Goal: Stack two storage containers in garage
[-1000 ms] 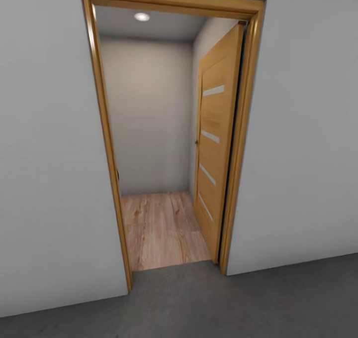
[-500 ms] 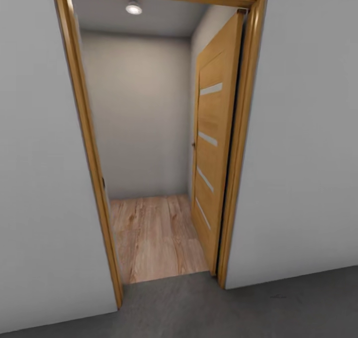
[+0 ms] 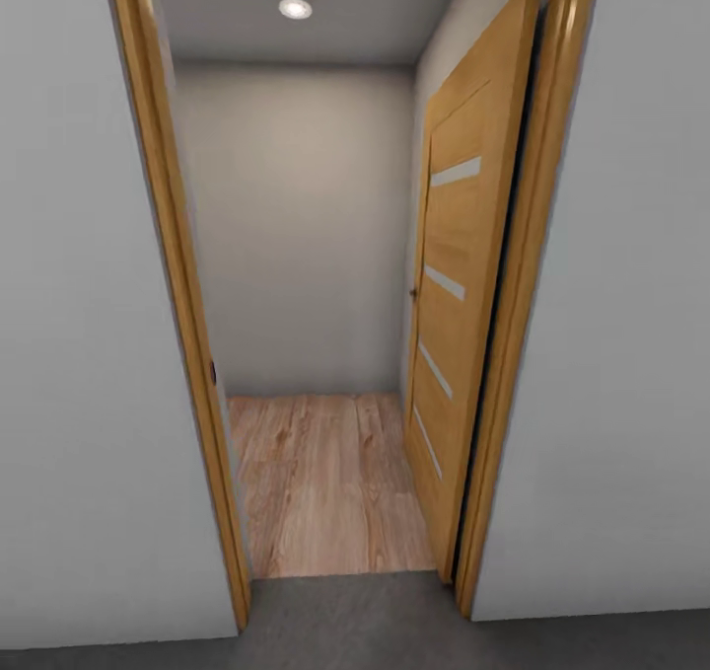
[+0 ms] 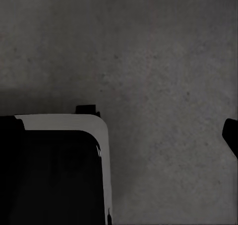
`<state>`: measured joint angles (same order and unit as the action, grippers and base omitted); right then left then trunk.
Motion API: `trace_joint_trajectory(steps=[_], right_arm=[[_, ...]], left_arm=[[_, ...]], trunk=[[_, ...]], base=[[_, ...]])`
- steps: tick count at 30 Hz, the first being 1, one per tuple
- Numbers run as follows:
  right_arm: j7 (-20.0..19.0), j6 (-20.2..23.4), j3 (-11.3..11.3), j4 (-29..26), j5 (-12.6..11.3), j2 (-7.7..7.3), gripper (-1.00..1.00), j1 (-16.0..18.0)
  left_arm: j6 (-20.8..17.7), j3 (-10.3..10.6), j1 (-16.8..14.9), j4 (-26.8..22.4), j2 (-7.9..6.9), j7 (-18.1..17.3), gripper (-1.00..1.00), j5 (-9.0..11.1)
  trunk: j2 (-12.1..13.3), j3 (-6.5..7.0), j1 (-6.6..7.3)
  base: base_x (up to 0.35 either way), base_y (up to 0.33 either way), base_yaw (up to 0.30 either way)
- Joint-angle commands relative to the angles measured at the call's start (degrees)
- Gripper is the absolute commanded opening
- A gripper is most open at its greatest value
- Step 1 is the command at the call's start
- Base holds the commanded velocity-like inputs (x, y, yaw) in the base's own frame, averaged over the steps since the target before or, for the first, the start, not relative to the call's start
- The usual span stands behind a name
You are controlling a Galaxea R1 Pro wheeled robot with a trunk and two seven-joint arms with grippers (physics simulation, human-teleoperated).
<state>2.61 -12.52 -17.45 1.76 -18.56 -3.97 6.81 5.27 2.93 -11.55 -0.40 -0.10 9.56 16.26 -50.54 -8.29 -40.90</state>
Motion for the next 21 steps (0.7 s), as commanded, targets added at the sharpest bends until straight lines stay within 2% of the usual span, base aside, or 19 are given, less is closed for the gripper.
trace_joint_trajectory(steps=[1, 13, 21], right_arm=[[0.03, -0.31, -0.48, 0.18, -0.4, 0.02, 1.0, 0.09], [-0.01, -0.31, -0.48, 0.18, -0.35, -0.01, 1.0, 0.08], [-0.33, -0.6, -0.56, 0.1, -0.34, -0.04, 1.0, 0.09]], left_arm=[[0.18, 0.33, -0.05, 0.05, 0.01, 0.11, 1.0, 0.44], [0.18, 0.33, -0.05, 0.05, -0.07, 0.11, 1.0, 0.44], [0.01, 0.33, -0.05, 0.05, -0.06, 0.11, 1.0, 0.46]], trunk=[[-0.06, -0.08, -0.04], [-0.06, -0.08, -0.04], [-0.06, -0.08, -0.04]], base=[[0.307, -0.173, 0.268], [0.307, -0.167, 0.262], [0.314, -0.054, 0.04]])
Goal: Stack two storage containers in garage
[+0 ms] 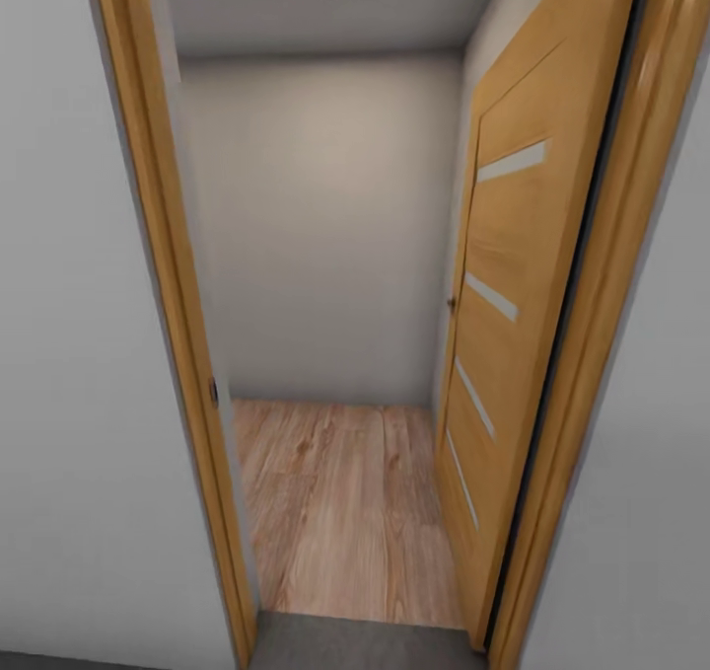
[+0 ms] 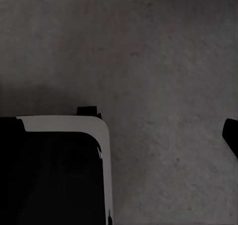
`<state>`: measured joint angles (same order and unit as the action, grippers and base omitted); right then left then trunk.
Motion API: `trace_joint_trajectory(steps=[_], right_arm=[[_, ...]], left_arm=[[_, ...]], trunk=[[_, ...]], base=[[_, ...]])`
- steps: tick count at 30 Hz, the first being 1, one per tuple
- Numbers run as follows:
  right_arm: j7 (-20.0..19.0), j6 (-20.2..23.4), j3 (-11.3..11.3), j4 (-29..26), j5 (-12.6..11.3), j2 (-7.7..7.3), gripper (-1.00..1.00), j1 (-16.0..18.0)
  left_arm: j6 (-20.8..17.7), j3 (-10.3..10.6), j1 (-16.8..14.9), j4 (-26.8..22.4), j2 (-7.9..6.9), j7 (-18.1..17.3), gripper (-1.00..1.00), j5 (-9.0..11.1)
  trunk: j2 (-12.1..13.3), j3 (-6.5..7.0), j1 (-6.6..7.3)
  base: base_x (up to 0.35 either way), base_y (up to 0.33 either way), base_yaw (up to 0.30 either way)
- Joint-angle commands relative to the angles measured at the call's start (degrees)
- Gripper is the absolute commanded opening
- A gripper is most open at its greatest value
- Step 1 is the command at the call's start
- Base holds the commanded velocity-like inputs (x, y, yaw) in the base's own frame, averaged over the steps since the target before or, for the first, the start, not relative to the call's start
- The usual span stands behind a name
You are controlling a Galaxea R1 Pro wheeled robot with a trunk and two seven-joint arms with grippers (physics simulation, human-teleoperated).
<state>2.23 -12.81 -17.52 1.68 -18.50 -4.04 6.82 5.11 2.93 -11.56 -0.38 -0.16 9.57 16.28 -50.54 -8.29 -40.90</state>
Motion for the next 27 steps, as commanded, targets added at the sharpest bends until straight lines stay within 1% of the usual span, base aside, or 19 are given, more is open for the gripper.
trace_joint_trajectory(steps=[1, 15, 24, 27], right_arm=[[0.01, -0.38, -0.49, 0.17, -0.38, 0.01, 1.0, 0.06], [-0.03, -0.49, -0.58, 0.23, -0.3, 0.17, 1.0, 0.05], [-0.03, -0.13, -0.58, 0.24, -0.32, 0.25, 1.0, 0.06], [-0.01, -0.12, -0.58, 0.25, -0.35, 0.23, 1.0, 0.07]], left_arm=[[0.12, 0.33, -0.04, 0.03, 0.03, 0.1, 1.0, 0.46], [0.07, 0.33, -0.04, 0.09, 0.21, 0.1, 1.0, 0.42], [0.07, 0.33, -0.04, 0.09, 0.08, 0.1, 1.0, 0.42], [0.07, 0.33, -0.04, 0.1, 0.08, 0.1, 1.0, 0.42]], trunk=[[-0.06, -0.08, -0.04], [-0.06, -0.08, -0.04], [-0.06, -0.08, -0.04], [-0.06, -0.08, -0.04]], base=[[0.321, -0.004, 0.003], [0.322, -0.004, 0.0], [0.322, -0.083, 0.001], [0.322, -0.091, 0.093]])
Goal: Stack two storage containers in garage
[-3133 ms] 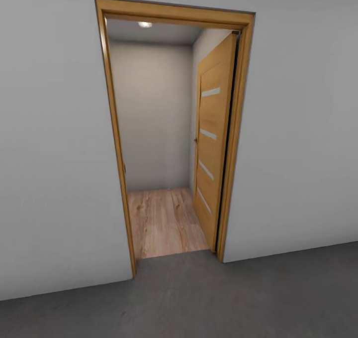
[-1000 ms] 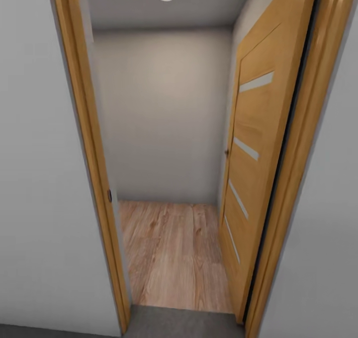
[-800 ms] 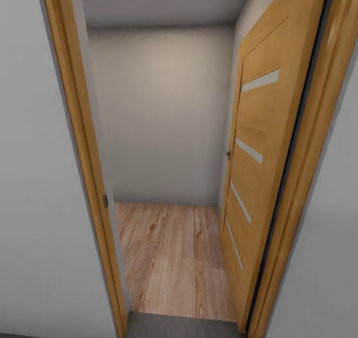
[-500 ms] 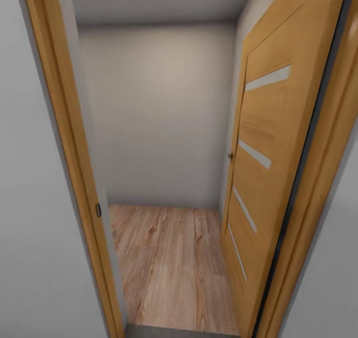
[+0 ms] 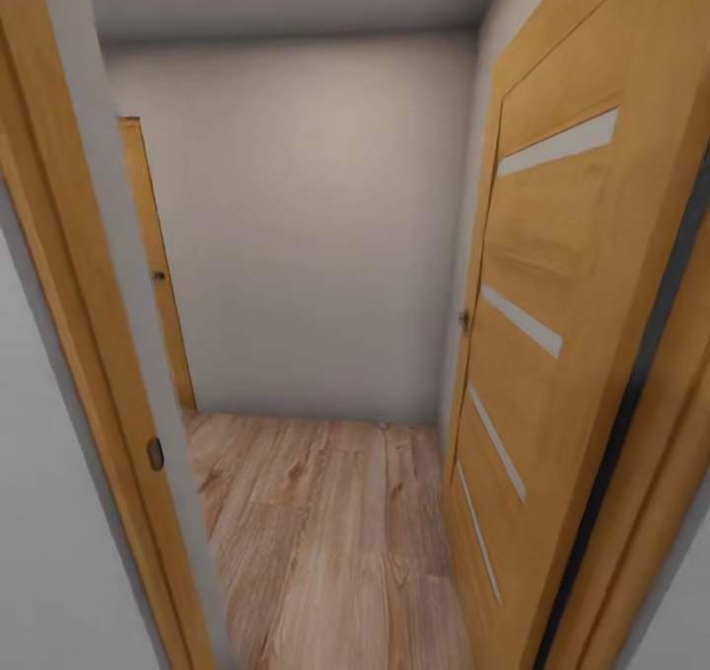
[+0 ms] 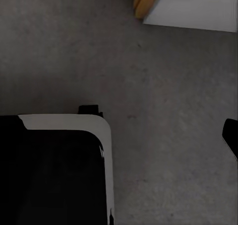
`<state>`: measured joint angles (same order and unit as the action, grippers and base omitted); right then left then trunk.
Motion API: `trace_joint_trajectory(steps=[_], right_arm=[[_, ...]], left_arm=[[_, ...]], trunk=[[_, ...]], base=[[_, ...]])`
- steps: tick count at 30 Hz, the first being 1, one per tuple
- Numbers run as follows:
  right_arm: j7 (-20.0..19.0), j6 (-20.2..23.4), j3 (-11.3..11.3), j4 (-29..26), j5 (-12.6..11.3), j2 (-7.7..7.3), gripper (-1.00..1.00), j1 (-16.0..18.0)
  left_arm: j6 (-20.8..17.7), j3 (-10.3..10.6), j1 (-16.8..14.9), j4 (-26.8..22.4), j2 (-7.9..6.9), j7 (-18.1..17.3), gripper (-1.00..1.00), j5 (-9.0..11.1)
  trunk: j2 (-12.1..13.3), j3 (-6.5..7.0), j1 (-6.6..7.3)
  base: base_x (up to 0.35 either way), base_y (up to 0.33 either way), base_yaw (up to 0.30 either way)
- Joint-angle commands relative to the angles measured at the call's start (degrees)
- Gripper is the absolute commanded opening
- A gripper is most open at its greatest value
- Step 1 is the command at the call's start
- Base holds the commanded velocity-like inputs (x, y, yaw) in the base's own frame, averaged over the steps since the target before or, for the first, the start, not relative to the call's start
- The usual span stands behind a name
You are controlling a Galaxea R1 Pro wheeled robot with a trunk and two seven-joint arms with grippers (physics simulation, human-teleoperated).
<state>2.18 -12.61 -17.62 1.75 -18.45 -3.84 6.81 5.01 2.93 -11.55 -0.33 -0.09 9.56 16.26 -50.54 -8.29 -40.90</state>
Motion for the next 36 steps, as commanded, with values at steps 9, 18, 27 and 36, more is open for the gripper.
trace_joint_trajectory(steps=[9, 18, 27, 36], right_arm=[[0.02, -0.47, -0.46, 0.12, -0.44, -0.1, 1.0, 0.06], [-0.07, -0.78, -0.49, 0.12, -0.36, -0.12, 1.0, 0.05], [-0.07, -0.84, -0.4, 0.15, -0.36, -0.25, 1.0, 0.06], [-0.07, -0.84, -0.4, 0.18, -0.36, -0.29, 1.0, 0.04]], left_arm=[[0.24, 0.33, -0.05, 0.04, 0.01, 0.1, 1.0, 0.44], [0.24, 0.33, -0.05, 0.04, -0.02, 0.1, 1.0, 0.44], [0.95, 0.4, -0.05, -0.02, -0.06, 0.1, 1.0, 0.4], [0.97, 0.33, -0.06, -0.02, -0.06, 0.1, 1.0, 0.51]], trunk=[[-0.06, -0.08, -0.04], [-0.06, -0.08, -0.04], [-0.06, -0.08, -0.04], [-0.06, -0.08, -0.04]], base=[[0.322, -0.092, 0.151], [0.322, -0.092, 0.008], [0.145, -0.025, 0.0], [0.137, -0.001, 0.0]])
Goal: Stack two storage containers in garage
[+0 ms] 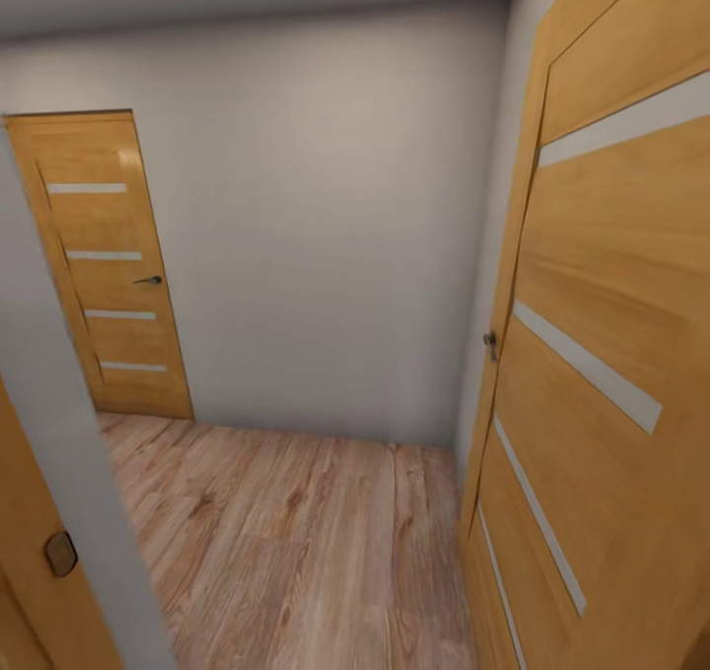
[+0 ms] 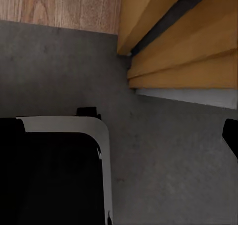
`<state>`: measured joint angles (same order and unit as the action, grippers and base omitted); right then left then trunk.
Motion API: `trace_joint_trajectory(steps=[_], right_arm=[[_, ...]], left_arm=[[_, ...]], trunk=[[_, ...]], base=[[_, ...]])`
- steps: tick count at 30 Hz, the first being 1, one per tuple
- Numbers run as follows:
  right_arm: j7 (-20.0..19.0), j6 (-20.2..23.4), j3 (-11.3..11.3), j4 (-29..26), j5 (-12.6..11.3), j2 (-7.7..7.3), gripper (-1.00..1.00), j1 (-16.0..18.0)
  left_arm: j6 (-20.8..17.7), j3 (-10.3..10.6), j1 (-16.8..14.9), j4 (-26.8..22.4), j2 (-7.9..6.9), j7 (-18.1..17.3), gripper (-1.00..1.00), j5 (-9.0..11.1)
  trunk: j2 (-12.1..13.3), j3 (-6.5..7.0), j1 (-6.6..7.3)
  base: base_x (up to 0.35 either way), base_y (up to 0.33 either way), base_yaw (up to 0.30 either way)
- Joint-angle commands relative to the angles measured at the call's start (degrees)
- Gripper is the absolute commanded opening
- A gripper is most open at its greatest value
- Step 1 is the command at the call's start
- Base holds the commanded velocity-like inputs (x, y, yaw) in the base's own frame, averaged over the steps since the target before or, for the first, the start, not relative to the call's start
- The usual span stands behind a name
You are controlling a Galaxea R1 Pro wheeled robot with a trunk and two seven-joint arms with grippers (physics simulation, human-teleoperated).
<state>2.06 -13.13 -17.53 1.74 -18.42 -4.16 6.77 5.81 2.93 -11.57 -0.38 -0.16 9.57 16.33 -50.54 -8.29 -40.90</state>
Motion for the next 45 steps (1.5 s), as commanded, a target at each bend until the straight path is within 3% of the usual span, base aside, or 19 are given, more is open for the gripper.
trace_joint_trajectory(steps=[1, 10, 36, 45], right_arm=[[0.05, -0.31, -0.48, 0.19, -0.39, 0.03, 1.0, 0.12], [0.05, -0.31, -0.49, 0.19, -0.39, 0.02, 1.0, 0.1], [-0.04, -0.33, -0.57, 0.14, -0.39, 0.07, 1.0, 0.09], [-0.04, -0.31, -0.57, 0.17, -0.39, 0.03, 1.0, 0.09]], left_arm=[[0.17, 0.33, -0.04, 0.03, 0.0, 0.1, 1.0, 0.44], [0.17, 0.32, -0.04, 0.03, -0.01, 0.1, 1.0, 0.42], [0.25, 0.32, -0.03, 0.02, 0.25, 0.1, 1.0, 0.37], [0.13, 0.32, -0.03, 0.03, -0.01, 0.1, 1.0, 0.45]], trunk=[[-0.05, -0.08, -0.04], [-0.05, -0.08, -0.04], [-0.05, -0.08, -0.04], [-0.05, -0.08, -0.04]], base=[[0.3, 0.0, 0.0], [0.286, 0.0, 0.0], [0.015, 0.033, 0.0], [0.279, 0.0, 0.0]])
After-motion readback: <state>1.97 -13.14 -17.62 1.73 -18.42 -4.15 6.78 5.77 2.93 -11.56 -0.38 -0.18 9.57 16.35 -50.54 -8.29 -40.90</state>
